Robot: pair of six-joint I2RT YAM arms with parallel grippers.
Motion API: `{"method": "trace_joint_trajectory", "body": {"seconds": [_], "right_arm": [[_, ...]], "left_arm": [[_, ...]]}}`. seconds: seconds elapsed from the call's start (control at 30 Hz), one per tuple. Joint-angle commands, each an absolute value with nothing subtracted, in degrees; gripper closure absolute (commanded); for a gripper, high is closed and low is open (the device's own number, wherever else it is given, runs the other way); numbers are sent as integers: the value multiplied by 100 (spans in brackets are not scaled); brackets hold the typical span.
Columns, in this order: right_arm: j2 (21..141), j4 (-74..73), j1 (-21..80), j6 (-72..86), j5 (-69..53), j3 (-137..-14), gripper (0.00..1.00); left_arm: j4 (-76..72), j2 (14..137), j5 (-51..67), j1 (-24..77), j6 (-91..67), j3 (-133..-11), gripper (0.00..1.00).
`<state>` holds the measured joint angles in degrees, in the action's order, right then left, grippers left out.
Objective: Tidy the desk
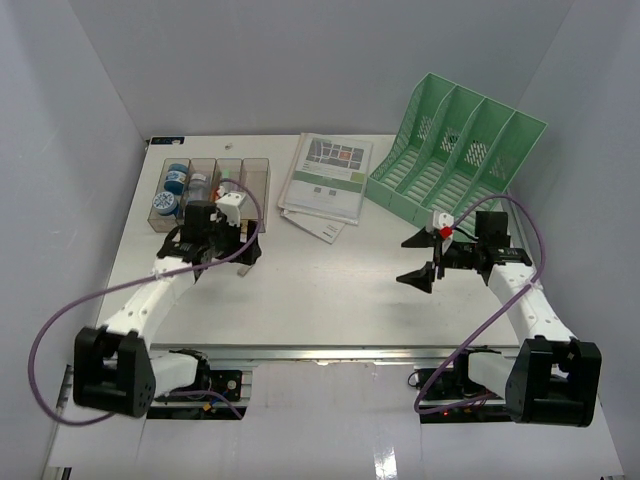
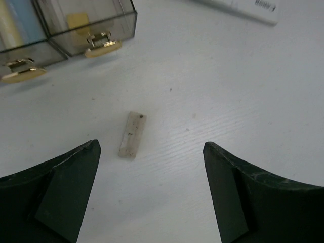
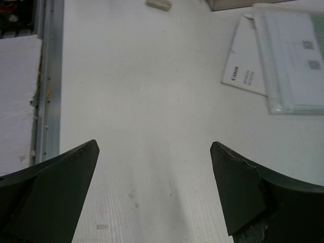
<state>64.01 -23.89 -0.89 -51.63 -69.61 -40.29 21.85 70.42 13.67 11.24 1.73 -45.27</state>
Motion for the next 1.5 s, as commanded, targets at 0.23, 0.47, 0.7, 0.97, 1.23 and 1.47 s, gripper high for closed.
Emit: {"method": "trace_joint_trajectory", "body": {"seconds": [0.23, 0.47, 0.7, 0.97, 1.23, 1.47], "right_arm": [[8124, -4480, 3151, -9328, -5504, -5560, 10], [10904, -5089, 4225, -8711, -4990, -8912, 6], [13270, -4582, 4875, -6873, -5101, -11611, 6], [13904, -2664, 5238, -4755, -4532, -11925, 7], [14322, -2229, 5247, -4300, -4200, -12236, 7], [14469, -2238, 5253, -4279, -4117, -12223, 14]], "left_arm": [[1447, 3188, 591, 1103, -993, -3276, 2], [1628, 2436, -167, 1104, -1161, -3318, 2], [1927, 1600, -1440, 1099, -1295, -3388, 2], [1872, 907, -1562, 1099, -1345, -3312, 2], [1887, 976, -1440, 1099, -1327, -3346, 2], [1883, 999, -1394, 1099, -1334, -3340, 2]]}}
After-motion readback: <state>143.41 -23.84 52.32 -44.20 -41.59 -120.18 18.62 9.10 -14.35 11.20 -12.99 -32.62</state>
